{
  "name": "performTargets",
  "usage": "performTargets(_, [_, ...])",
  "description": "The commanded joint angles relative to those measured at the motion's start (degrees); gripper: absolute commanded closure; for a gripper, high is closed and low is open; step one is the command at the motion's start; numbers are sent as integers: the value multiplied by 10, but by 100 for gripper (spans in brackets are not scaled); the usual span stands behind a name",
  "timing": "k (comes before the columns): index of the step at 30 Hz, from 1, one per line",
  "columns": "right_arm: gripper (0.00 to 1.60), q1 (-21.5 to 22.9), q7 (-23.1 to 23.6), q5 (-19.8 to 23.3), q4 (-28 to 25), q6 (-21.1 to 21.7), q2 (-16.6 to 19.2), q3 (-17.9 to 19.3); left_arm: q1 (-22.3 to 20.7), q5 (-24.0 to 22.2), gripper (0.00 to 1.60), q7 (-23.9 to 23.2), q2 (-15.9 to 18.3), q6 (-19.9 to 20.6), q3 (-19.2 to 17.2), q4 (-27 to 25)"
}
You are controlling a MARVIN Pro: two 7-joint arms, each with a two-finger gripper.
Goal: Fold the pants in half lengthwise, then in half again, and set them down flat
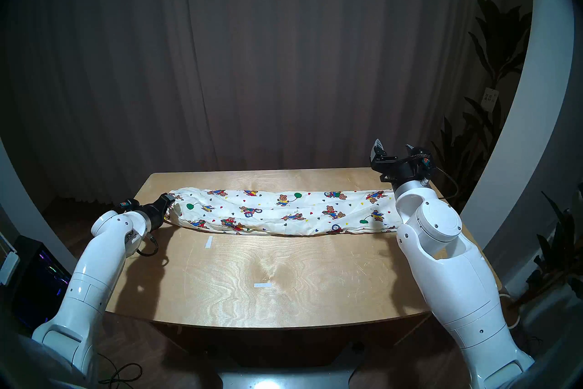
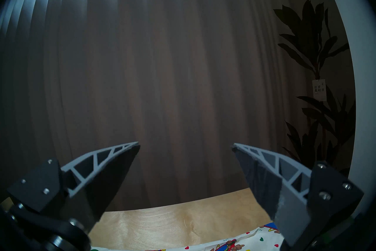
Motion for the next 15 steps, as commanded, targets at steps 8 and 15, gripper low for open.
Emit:
performTargets(8, [0,-17,8,7,-20,-16,7,18,-71,-19,0,32,-23,20,9,50])
performTargets(15, [0,-20,12,11,-20,-19,9,23,-66,-12,30,35,-26,11,18,43])
